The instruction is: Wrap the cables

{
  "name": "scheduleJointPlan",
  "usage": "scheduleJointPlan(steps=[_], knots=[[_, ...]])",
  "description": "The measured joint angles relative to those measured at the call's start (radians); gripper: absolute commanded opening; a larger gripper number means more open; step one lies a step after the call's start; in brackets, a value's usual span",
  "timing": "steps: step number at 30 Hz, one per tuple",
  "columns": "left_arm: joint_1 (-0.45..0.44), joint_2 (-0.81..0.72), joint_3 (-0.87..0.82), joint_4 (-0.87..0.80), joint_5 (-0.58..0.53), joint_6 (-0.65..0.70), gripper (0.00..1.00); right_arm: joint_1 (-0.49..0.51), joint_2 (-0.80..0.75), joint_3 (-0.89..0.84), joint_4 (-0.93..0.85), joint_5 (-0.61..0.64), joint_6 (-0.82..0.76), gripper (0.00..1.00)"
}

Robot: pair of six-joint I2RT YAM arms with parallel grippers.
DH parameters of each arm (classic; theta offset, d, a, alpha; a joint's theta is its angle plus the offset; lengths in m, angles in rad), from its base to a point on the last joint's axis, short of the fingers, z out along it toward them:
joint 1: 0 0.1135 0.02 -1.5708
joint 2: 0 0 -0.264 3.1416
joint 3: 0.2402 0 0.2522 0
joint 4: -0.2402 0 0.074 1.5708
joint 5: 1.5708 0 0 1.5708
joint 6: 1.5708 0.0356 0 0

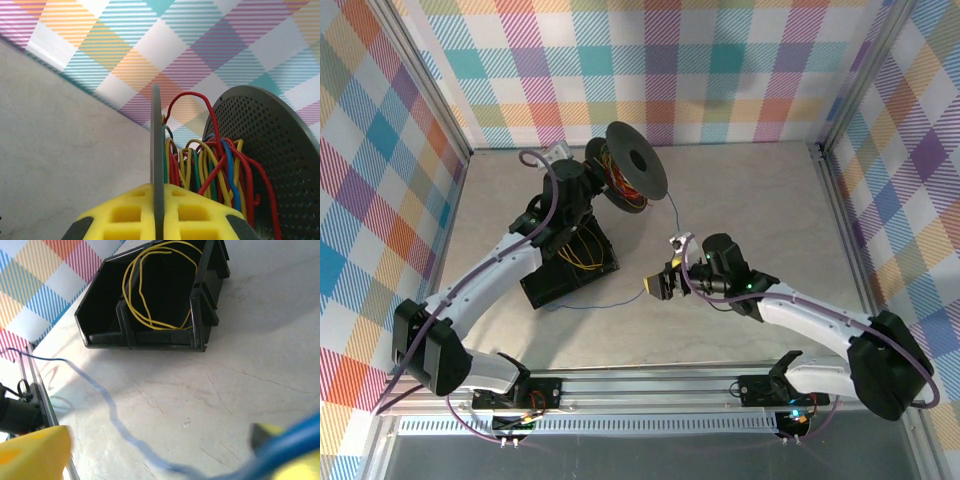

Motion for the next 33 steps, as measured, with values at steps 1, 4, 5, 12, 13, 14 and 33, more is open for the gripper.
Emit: scheduleJointPlan(steps=[1, 4, 5, 12, 13, 14, 33], knots=[[0.0, -0.011, 0.005, -0.007, 0.001, -0.005, 0.0, 0.0, -0.019, -0.021, 0.014, 0.0, 0.005, 0.99], [0.0, -0.023, 0.024, -0.015, 0.001, -0.019, 0.0, 0.0, -0.064, -0.082, 0.074, 0.0, 0.022, 0.99], [0.0, -0.023, 0.031, -0.016, 0.002, -0.022, 0.0, 0.0, -0.072, -0.095, 0.089, 0.0, 0.027, 0.99], [0.0, -0.023, 0.076, -0.047, 0.005, -0.039, 0.0, 0.0, -0.156, -0.148, 0.14, 0.051, 0.06, 0.99], [0.0, -0.023, 0.079, -0.05, 0.004, -0.039, 0.0, 0.0, -0.18, -0.149, 0.131, 0.065, 0.06, 0.99], [0.0, -0.023, 0.081, -0.054, 0.004, -0.039, 0.0, 0.0, -0.202, -0.149, 0.122, 0.076, 0.059, 1.0], [0.0, 0.035, 0.117, -0.132, -0.004, -0.042, 0.0, 0.274, -0.448, -0.013, -0.212, 0.148, -0.261, 0.93]])
